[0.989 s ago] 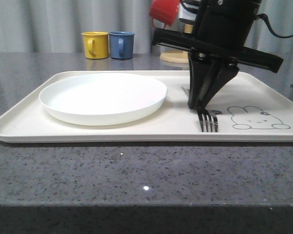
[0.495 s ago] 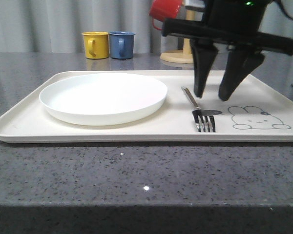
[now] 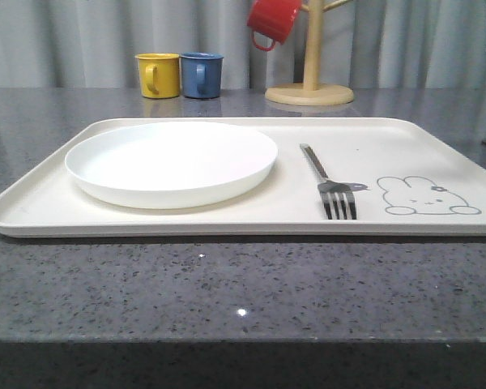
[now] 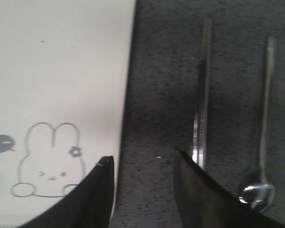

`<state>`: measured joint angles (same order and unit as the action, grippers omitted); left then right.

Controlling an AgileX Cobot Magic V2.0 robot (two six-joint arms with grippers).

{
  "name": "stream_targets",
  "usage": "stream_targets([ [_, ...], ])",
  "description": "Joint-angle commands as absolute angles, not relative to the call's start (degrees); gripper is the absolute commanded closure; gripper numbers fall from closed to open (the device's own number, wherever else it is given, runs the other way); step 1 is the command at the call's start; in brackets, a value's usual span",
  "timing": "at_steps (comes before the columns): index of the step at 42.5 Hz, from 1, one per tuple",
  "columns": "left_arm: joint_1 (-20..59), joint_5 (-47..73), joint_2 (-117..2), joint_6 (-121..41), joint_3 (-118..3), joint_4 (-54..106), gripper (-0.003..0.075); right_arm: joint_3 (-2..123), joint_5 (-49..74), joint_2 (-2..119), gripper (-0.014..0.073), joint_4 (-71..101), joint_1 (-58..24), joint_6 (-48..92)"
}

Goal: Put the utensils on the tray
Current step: 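Open the right gripper and raise it away from the fork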

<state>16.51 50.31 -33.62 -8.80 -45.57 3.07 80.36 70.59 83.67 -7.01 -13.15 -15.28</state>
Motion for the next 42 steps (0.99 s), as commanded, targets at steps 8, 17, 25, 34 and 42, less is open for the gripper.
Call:
stream_targets([
  [8, 16.91, 46.27, -33.77, -8.31, -47.10, 3.25, 0.0367, 76.24, 75.44, 82.93, 0.0263, -3.04, -3.21, -1.70],
  [17, 16.91, 46.27, -33.77, -8.31, -47.10, 3.25, 0.0367, 74.42, 73.67, 86.50, 0.0263, -3.10, 0.51, -1.60],
  [25, 16.91, 46.27, -33.77, -8.31, -47.10, 3.25, 0.0367, 74.42, 73.72, 89.45, 0.0263, -1.73, 0.57, 0.82],
  [34, 16.91, 46.27, -33.77, -8.31, -47.10, 3.25, 0.0367, 74.42, 72.95, 91.51, 0.0263, 0.56, 0.57, 3.39],
  [42, 16.91, 46.27, -33.77, -8.31, -47.10, 3.25, 0.0367, 74.42, 72.71, 92.36, 0.0264, 0.62, 0.57, 3.39],
])
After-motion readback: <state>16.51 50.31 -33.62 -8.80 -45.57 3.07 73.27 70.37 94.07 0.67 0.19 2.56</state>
